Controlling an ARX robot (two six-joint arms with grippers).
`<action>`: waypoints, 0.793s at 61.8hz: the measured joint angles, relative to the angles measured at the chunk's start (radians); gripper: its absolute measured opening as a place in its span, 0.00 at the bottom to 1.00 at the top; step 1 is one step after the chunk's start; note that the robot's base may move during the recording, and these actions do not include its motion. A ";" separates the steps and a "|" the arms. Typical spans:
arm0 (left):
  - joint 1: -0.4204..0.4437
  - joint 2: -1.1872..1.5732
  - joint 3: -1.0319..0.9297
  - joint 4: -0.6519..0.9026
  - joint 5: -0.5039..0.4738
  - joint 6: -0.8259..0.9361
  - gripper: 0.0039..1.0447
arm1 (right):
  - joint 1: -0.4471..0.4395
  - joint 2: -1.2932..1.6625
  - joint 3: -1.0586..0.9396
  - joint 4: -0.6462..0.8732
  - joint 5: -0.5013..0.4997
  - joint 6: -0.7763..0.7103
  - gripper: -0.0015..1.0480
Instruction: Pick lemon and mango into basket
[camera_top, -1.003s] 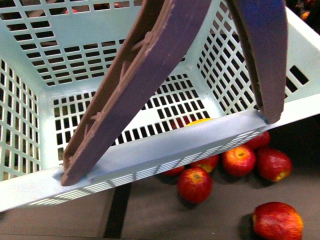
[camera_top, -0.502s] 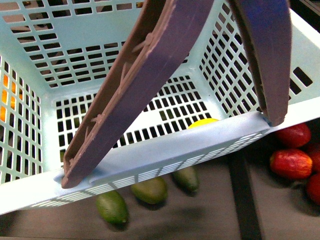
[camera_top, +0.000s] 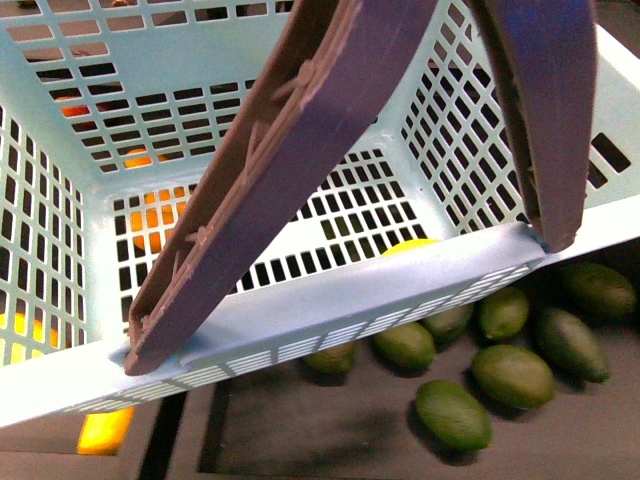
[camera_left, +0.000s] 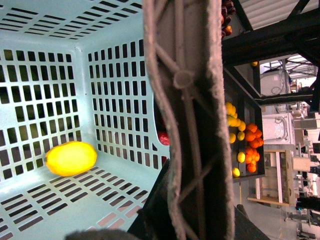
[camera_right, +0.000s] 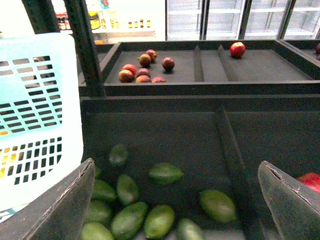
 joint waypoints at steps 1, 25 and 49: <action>0.000 0.000 0.000 0.000 0.000 -0.001 0.04 | 0.000 0.000 0.000 0.000 0.000 0.000 0.92; 0.000 0.001 0.000 0.000 -0.001 0.001 0.04 | 0.000 0.000 0.000 0.000 0.000 0.000 0.92; 0.000 0.000 0.000 0.000 -0.002 0.000 0.04 | 0.000 0.000 0.000 0.000 0.001 0.000 0.92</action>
